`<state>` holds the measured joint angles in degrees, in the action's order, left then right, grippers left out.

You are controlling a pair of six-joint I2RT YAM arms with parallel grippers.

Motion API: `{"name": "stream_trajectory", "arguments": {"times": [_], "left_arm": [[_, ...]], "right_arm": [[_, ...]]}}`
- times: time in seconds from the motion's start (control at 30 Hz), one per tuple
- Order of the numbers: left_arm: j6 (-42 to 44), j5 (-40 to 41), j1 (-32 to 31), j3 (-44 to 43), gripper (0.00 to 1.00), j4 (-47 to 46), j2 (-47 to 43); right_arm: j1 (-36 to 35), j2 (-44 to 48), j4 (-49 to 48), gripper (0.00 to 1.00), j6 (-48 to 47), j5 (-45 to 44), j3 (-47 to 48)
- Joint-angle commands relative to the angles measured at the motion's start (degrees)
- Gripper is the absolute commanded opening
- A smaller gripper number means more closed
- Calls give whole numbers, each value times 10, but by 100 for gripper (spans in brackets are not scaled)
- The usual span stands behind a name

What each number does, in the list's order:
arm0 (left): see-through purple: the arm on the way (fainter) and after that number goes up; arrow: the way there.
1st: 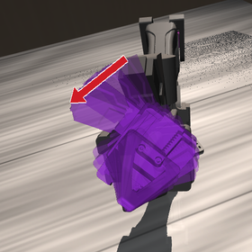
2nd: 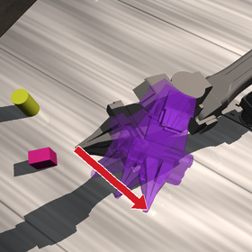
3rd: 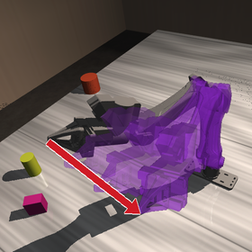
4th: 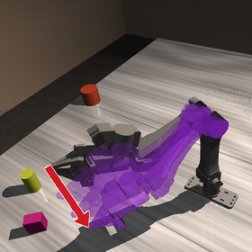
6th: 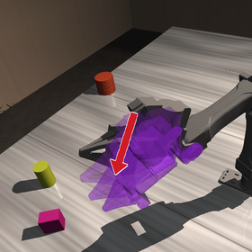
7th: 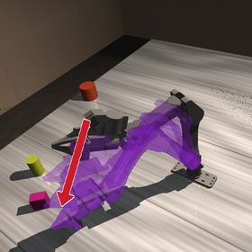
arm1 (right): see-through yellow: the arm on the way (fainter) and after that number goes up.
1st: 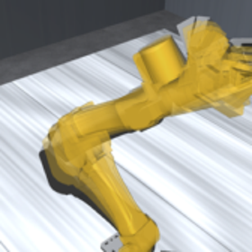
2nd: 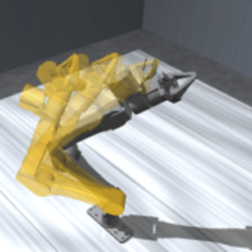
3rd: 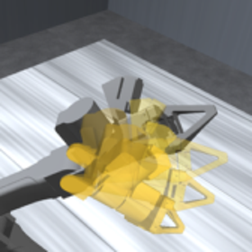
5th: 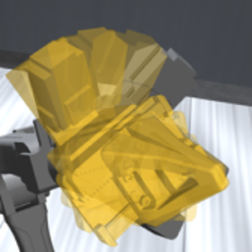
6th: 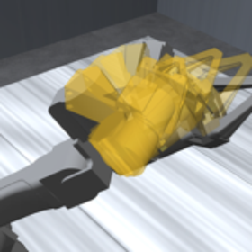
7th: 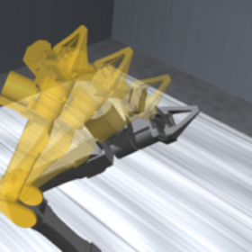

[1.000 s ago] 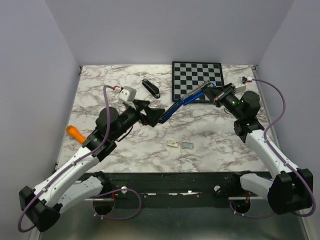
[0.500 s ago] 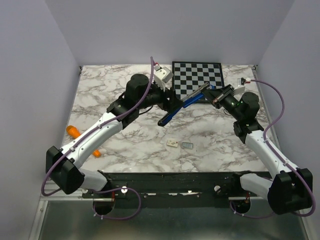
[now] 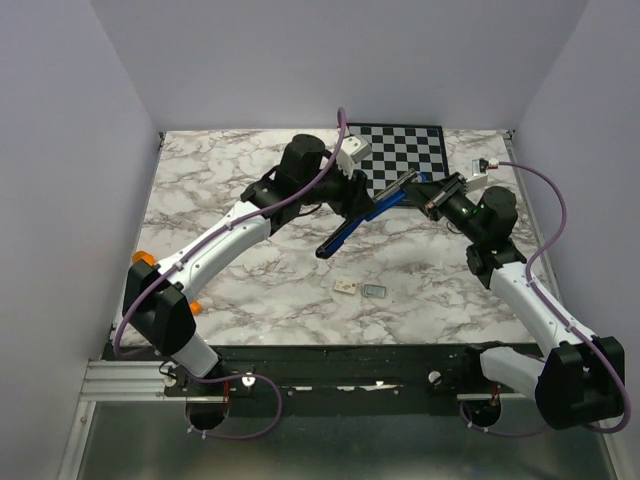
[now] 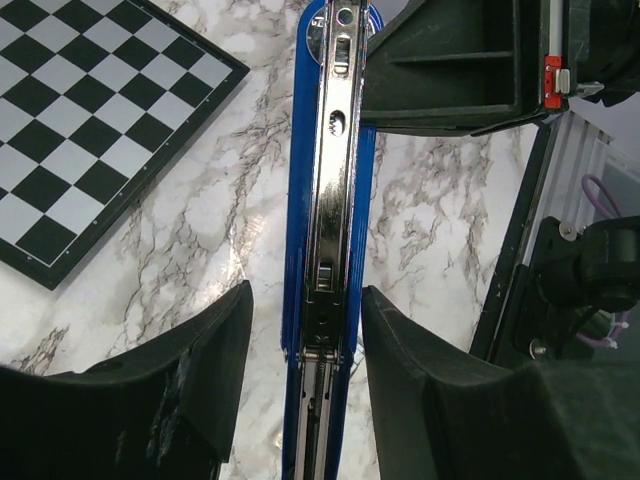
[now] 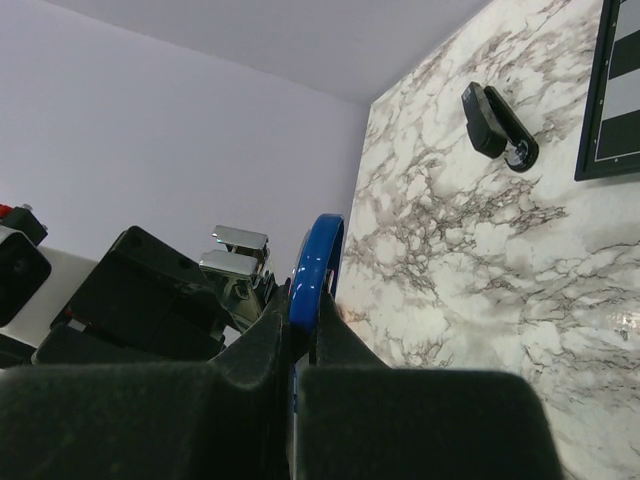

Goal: Load the staples into the stapler

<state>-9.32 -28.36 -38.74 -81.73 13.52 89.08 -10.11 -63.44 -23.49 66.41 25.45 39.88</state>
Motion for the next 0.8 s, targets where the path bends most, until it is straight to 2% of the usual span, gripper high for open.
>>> {"name": "stream_trajectory", "arguments": {"times": [0.0,0.1,0.27,0.37,0.4,0.5,0.6,0.67,0.7,0.77], "left_arm": [[20,-45,1,-30,54,22,19],[21,-62,2,-35,52,27,27],[23,-82,1,-43,43,41,38],[24,-83,2,-40,31,34,39],[25,-83,1,-37,21,34,39],[39,-68,1,-35,3,42,36],[55,-53,10,-27,0,51,28],[65,-46,22,-19,0,56,22],[68,-44,27,-10,0,58,18],[74,-49,52,-2,0,66,15]], "right_arm": [[1,15,-41,1,17,20,-2],[1,16,-41,1,17,20,-4],[1,14,-45,1,20,24,-7],[1,12,-46,1,19,28,-7],[2,12,-47,1,20,28,-7],[1,12,-43,1,15,35,-8],[2,15,-29,1,5,39,-11],[1,18,-13,7,-8,42,-13],[2,20,-7,18,-15,43,-14],[1,27,17,31,-32,46,-16]]}}
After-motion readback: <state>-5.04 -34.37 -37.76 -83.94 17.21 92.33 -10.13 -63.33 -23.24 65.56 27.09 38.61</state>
